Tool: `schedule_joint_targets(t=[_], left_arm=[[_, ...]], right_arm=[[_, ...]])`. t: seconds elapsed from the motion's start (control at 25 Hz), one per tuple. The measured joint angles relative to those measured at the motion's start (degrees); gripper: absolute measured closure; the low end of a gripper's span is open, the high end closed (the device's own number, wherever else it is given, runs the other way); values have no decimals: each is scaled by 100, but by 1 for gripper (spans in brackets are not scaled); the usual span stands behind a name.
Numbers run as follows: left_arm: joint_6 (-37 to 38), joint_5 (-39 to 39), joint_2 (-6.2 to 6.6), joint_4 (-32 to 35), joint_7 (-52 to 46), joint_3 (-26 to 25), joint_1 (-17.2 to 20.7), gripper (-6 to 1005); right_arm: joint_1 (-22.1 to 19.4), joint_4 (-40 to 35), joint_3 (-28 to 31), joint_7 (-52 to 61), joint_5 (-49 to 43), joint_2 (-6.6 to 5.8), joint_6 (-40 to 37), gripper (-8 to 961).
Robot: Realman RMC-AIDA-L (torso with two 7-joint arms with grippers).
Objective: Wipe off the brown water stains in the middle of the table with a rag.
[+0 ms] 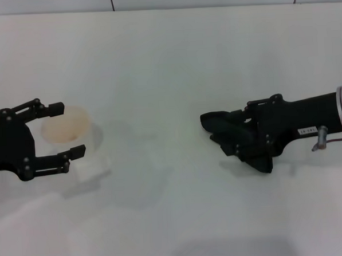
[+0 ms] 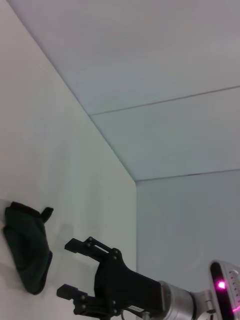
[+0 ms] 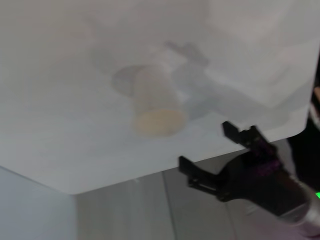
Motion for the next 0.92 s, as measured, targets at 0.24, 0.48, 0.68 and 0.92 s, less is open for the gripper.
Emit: schedule_joint_targets(t=[0.24, 0.48, 0.68, 0.92], left_arm=[[149, -3, -6, -34, 0, 6, 17, 120], [164, -4, -17, -40, -1, 11, 72, 119], [159, -1, -18, -40, -5, 15, 70, 119], [151, 31, -16, -40, -20, 15, 62, 120]], right_arm=[[0, 28, -20, -270, 0, -1, -124, 212], [50, 76, 14, -316, -7, -2, -116, 213], [57, 79, 19, -318, -7, -2, -110, 214], [57, 78, 19, -319, -46, -2, -96, 214]])
